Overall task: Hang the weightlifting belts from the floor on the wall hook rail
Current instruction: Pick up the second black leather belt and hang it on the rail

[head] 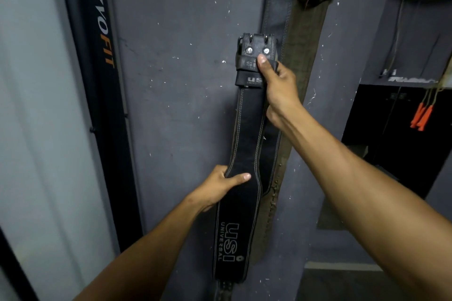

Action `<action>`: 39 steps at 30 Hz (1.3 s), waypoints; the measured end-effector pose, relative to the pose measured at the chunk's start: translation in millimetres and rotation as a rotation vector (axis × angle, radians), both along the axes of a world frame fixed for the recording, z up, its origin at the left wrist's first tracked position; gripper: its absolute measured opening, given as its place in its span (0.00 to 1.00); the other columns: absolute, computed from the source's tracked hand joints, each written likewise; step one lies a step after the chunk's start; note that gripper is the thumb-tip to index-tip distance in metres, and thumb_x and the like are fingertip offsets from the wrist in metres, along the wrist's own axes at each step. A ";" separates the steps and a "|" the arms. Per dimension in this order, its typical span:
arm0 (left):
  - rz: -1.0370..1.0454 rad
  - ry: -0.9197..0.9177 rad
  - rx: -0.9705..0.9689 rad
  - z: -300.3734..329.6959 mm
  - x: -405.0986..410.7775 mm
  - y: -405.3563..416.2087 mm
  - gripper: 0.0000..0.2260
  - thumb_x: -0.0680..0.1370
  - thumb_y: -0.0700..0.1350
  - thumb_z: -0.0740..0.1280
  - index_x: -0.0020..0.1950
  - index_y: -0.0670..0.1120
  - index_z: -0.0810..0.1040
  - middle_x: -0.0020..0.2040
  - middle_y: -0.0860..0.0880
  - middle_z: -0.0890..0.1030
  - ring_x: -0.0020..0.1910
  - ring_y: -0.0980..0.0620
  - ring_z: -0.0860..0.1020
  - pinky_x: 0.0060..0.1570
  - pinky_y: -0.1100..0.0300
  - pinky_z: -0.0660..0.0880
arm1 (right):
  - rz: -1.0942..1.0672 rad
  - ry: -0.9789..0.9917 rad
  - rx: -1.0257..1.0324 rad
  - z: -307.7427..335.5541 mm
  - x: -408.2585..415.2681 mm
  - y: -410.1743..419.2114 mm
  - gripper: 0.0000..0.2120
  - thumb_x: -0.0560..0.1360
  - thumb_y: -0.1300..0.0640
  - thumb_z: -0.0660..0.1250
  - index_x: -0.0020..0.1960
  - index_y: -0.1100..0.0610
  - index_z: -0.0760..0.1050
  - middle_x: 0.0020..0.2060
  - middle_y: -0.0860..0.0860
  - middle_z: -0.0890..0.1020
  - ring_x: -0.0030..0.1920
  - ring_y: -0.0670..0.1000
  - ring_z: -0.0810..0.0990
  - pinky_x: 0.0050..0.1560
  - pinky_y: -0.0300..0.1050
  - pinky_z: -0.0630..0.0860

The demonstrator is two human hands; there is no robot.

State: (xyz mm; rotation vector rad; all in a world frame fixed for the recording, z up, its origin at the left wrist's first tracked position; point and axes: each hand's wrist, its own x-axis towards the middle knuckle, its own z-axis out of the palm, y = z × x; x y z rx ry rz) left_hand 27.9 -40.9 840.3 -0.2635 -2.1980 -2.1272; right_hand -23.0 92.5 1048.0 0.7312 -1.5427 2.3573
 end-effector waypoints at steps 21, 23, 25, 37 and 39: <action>0.033 -0.282 -0.086 -113.9 17.4 -8.4 0.19 0.74 0.45 0.79 0.63 0.44 0.81 0.58 0.46 0.87 0.58 0.49 0.86 0.60 0.56 0.81 | 0.009 0.014 -0.012 12.5 -9.4 0.7 0.11 0.81 0.55 0.71 0.56 0.63 0.81 0.48 0.59 0.87 0.47 0.55 0.87 0.57 0.60 0.84; 0.036 -0.295 -0.106 -121.3 17.2 -8.3 0.17 0.74 0.40 0.78 0.62 0.43 0.82 0.55 0.47 0.88 0.56 0.49 0.86 0.59 0.56 0.81 | 0.012 -0.001 -0.010 9.3 -10.0 2.1 0.12 0.81 0.55 0.71 0.58 0.63 0.81 0.49 0.60 0.87 0.48 0.56 0.87 0.58 0.60 0.84; -0.006 -0.317 -0.143 -128.9 19.2 -10.0 0.15 0.74 0.38 0.78 0.58 0.49 0.81 0.54 0.51 0.87 0.54 0.56 0.86 0.56 0.62 0.81 | 0.009 -0.009 -0.013 7.4 -10.2 2.6 0.12 0.81 0.55 0.71 0.58 0.63 0.80 0.50 0.61 0.87 0.49 0.57 0.86 0.59 0.62 0.83; -0.058 -0.327 -0.285 -135.2 16.2 -40.4 0.29 0.69 0.45 0.82 0.67 0.42 0.79 0.59 0.48 0.87 0.59 0.53 0.85 0.68 0.50 0.78 | 0.026 -0.063 -0.054 -6.0 -13.3 3.4 0.12 0.81 0.55 0.71 0.60 0.63 0.80 0.55 0.64 0.86 0.49 0.57 0.86 0.52 0.54 0.86; -0.056 -0.272 -0.272 -114.8 12.0 -38.6 0.31 0.68 0.47 0.83 0.68 0.43 0.78 0.59 0.48 0.87 0.59 0.52 0.85 0.67 0.49 0.78 | 0.026 -0.072 -0.051 -9.9 -15.1 2.1 0.12 0.81 0.55 0.71 0.59 0.62 0.79 0.55 0.64 0.86 0.50 0.59 0.85 0.57 0.60 0.84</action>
